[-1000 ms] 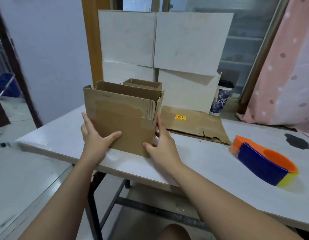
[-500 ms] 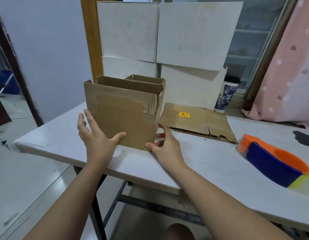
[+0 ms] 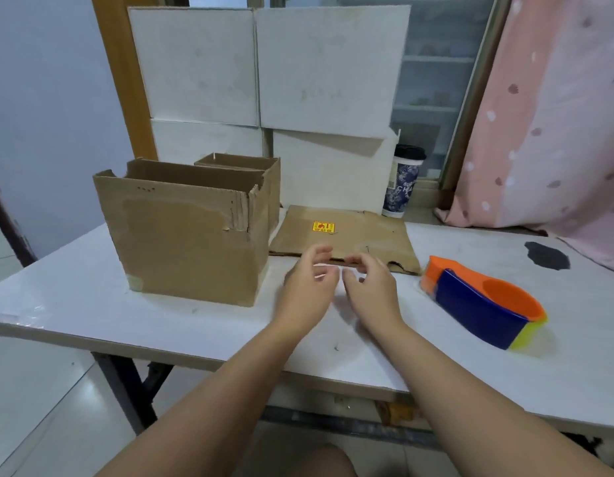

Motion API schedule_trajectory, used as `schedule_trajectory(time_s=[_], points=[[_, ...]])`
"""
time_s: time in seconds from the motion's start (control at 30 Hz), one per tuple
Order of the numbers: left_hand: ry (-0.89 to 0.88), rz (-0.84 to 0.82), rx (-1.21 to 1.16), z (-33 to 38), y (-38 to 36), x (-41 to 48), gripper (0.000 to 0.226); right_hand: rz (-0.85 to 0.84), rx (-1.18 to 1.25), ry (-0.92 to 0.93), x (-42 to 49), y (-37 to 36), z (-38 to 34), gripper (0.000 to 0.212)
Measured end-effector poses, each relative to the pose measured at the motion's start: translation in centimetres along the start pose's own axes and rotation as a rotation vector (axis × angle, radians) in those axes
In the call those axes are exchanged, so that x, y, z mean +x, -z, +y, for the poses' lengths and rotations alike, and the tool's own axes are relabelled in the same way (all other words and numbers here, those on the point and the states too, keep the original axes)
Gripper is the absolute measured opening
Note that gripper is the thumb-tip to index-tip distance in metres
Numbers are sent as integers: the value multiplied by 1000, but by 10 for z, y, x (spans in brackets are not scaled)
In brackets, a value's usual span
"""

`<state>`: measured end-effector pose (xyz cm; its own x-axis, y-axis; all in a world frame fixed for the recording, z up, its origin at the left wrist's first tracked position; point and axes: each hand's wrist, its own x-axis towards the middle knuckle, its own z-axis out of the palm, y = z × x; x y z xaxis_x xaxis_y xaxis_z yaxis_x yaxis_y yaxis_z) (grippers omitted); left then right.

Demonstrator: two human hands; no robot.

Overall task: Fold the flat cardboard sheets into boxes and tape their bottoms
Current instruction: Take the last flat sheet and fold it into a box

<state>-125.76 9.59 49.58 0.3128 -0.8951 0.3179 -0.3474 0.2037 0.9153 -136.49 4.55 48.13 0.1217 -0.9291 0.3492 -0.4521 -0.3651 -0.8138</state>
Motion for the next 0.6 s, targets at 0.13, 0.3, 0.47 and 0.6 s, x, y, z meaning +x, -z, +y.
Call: schedule_trajectory(time_s=[0.13, 0.3, 0.47, 0.6], points=[[554, 20, -824, 16, -35, 29, 32, -1, -42, -76, 15, 16, 20, 30], [677, 145, -984, 9, -62, 46, 25, 4, 16, -127, 21, 15, 30, 35], [624, 214, -874, -3, -73, 55, 38, 64, 173, -188, 24, 23, 36, 25], [597, 219, -990, -7, -75, 58, 30, 31, 251, -194, 25, 24, 37, 29]])
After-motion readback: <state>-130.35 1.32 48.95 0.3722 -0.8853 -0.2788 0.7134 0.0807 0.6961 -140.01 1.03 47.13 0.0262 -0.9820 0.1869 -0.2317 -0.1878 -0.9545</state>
